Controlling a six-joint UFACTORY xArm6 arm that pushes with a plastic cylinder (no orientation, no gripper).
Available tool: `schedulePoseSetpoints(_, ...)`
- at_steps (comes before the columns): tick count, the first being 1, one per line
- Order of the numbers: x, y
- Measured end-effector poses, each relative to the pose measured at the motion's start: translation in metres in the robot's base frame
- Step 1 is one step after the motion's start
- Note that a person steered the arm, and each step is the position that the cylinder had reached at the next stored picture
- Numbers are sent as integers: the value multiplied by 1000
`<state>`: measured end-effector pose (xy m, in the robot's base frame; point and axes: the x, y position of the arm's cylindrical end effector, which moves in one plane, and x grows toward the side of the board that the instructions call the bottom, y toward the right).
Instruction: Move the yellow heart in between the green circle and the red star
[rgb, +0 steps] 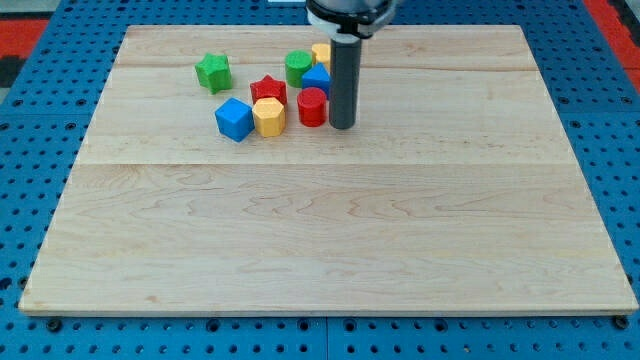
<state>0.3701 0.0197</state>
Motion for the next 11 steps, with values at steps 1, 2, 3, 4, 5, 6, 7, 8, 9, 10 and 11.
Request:
schedulePoseSetpoints(1, -2, -10)
schedulePoseSetpoints(2, 2, 10)
schedulePoseSetpoints(3, -43, 31)
schedulePoseSetpoints(4, -74, 8)
schedulePoseSetpoints(5, -76, -11)
schedulePoseSetpoints(6, -85, -9)
schedulePoseSetpoints(7, -104, 5)
schedulePoseSetpoints(8, -117, -8)
schedulePoseSetpoints(9, -136, -50)
schedulePoseSetpoints(10, -145, -87)
schedulePoseSetpoints(11, -147, -66)
